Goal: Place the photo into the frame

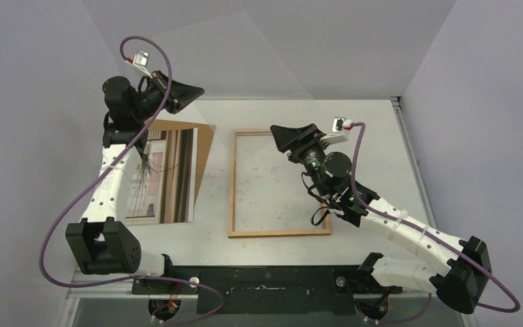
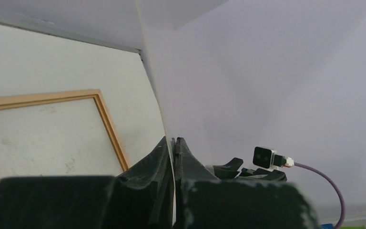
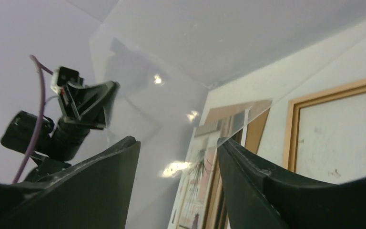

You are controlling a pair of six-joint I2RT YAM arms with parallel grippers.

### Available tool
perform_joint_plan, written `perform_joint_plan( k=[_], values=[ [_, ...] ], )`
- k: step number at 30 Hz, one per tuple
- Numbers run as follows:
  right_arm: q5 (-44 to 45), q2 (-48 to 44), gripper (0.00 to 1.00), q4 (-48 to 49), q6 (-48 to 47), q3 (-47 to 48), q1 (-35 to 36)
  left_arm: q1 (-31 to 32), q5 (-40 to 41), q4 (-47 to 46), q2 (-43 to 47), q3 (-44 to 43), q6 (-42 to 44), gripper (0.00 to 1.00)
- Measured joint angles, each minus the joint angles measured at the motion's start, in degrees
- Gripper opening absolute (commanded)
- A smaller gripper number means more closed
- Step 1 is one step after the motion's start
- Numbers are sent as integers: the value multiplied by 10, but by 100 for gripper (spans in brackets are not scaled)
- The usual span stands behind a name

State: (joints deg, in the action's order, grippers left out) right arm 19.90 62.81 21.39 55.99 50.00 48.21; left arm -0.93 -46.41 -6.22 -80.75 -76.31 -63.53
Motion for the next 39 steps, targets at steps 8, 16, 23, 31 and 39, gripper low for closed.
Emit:
perform_joint_plan(
  k=[8,16,23,31,39],
  values=[
    [-284,0,90,-116,-119,-7,-134,-30,-5,145,-10,-112,186,0],
    [-489,0,90,-206,-283,5,-217,-10,-23,359,-11,-210,437,0],
    [-628,99,90,-88,-285,61,-295,51,-33,504,18,-226,602,0],
    [-714,213,90,164,-150,20,-339,61,-44,559,66,-211,656,0],
    [-750,320,90,440,37,-53,-334,65,-46,565,68,-202,658,0]
  ],
)
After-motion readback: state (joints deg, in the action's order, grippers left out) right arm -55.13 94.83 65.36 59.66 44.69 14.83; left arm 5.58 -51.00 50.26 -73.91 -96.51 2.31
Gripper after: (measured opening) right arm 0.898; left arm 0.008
